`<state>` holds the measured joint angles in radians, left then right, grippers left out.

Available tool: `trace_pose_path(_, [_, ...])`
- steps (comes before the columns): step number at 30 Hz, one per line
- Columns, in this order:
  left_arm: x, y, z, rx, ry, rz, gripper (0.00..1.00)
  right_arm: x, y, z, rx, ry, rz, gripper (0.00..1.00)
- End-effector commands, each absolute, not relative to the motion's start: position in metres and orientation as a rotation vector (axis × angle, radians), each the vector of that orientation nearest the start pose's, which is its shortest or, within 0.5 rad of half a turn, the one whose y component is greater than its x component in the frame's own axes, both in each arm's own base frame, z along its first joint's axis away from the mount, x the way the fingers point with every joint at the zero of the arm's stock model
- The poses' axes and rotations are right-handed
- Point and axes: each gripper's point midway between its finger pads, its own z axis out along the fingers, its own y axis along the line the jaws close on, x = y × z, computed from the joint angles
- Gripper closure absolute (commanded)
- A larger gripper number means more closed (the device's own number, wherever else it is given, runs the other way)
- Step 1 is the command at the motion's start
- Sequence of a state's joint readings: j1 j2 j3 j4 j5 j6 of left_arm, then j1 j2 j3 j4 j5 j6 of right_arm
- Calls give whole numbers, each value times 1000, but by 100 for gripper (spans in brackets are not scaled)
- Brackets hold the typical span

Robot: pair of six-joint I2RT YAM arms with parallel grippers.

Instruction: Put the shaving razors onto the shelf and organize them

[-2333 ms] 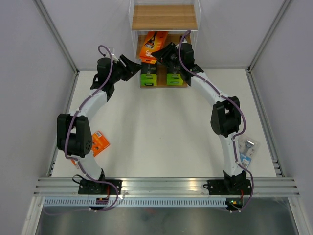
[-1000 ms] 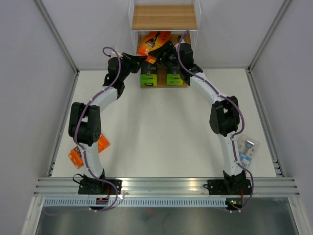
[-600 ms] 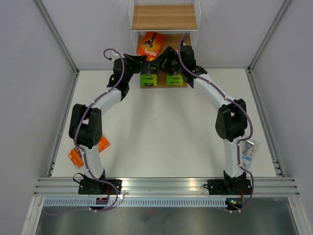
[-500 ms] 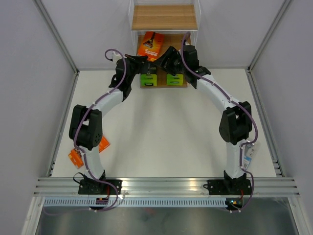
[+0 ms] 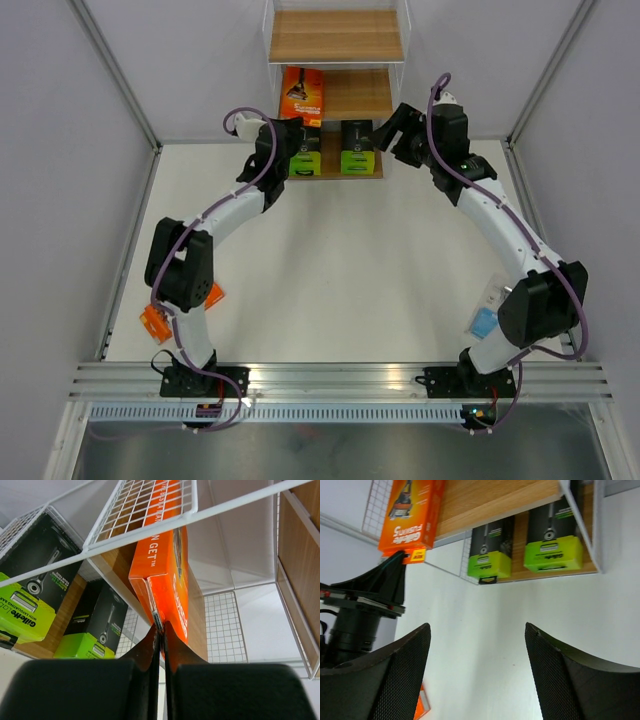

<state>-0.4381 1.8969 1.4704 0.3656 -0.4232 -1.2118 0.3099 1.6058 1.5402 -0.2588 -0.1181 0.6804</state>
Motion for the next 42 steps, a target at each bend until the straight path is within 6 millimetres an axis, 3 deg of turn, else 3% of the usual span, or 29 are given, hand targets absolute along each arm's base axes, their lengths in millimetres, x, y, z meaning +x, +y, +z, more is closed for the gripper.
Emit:
trace_pose_path(1, [567,-201,306,-1003,1367,-834,98,450,174,308,259,1955,638,18])
trace_pose_path(6, [586,-213,301,-996,1410,-868,98,446,166,302,278,1960,643,16])
trace_pose_path(17, [599,-219,290,-967,1488,-899,91,451,176,299,260,1971,701,15])
trace_pose_path(20, [596,-223,291,-949,1505,-911,83,450,178,295,258,1981,711,15])
trace_pose_path(24, [589,-226,294,-934,1534,-922,58,447,177,295,259,1988,709,14])
trace_pose_path(29, [570,-238,319,-815,1565,-977,37,441,177,298,252,1984,715,13])
trace_pose_path(31, [561,-244,329,-769,1572,-994,34,438,177,295,246,1994,722,12])
trace_pose_path(32, [549,-247,341,-732,1574,-1016,34,436,178,294,241,2002,725,10])
trace_pose_path(34, [535,-249,339,-698,1602,-1017,33,431,179,289,235,2017,735,9])
trace_pose_path(36, [512,-250,356,-657,1612,-1038,30,425,179,287,229,2024,744,9])
trace_pose_path(37, [503,-248,339,-650,1672,-1005,29,421,179,289,223,2020,755,9])
trace_pose_path(38, [489,-244,351,-630,1677,-1011,29,419,181,289,217,2016,767,8])
trace_pose_path(39, [482,-241,348,-620,1698,-994,29,415,182,281,214,2034,775,8])
trace_pose_path(40, [470,-236,323,-595,1788,-923,27,409,185,283,195,2035,805,8])
trace_pose_path(41, [460,-233,320,-562,1812,-907,26,405,187,276,188,2052,821,7])
trace_pose_path(42, [443,-225,304,-555,1881,-854,26,400,190,272,178,2069,839,5])
